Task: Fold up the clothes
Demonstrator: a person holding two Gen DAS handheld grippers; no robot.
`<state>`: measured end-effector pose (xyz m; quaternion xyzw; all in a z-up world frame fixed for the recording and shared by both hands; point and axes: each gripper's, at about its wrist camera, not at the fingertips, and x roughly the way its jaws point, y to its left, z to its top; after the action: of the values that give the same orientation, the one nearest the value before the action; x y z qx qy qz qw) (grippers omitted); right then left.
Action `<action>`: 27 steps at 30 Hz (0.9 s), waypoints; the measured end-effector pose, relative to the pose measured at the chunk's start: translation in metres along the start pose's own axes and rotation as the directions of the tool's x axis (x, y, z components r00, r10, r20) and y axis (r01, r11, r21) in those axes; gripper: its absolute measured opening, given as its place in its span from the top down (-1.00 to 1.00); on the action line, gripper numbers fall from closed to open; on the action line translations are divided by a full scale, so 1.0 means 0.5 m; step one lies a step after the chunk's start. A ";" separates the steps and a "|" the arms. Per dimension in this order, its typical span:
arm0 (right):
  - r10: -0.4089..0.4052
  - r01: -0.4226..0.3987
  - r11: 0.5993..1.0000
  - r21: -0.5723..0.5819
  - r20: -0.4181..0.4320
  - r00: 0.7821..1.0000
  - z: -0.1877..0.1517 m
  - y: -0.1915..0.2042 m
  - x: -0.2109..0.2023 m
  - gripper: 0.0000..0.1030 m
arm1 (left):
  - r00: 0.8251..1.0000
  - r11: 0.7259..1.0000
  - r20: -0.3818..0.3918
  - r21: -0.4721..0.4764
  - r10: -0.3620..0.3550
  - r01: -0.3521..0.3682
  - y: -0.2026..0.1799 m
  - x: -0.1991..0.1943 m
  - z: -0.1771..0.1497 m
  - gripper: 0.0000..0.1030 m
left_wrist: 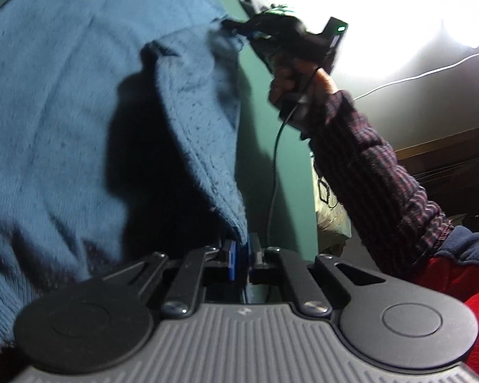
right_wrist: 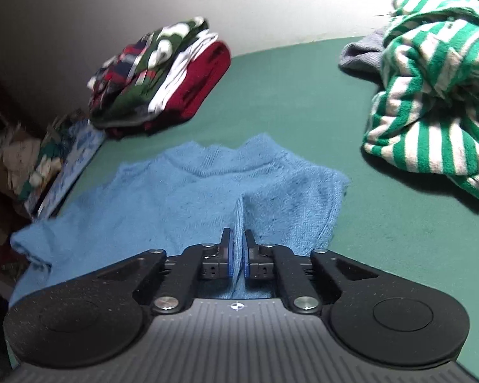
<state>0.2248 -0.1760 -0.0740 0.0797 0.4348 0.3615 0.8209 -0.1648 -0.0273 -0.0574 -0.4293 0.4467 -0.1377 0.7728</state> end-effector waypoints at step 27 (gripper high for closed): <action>0.152 -0.179 0.976 -0.127 -0.198 0.968 -0.313 0.110 -0.261 0.47 | 0.998 0.999 -0.059 0.034 0.002 0.000 0.037 0.005 0.007 0.42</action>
<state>0.0282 -0.2514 -0.0591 0.0219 0.4748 0.4651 0.7469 -0.1637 -0.0159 -0.0722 -0.4117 0.4672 -0.1573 0.7665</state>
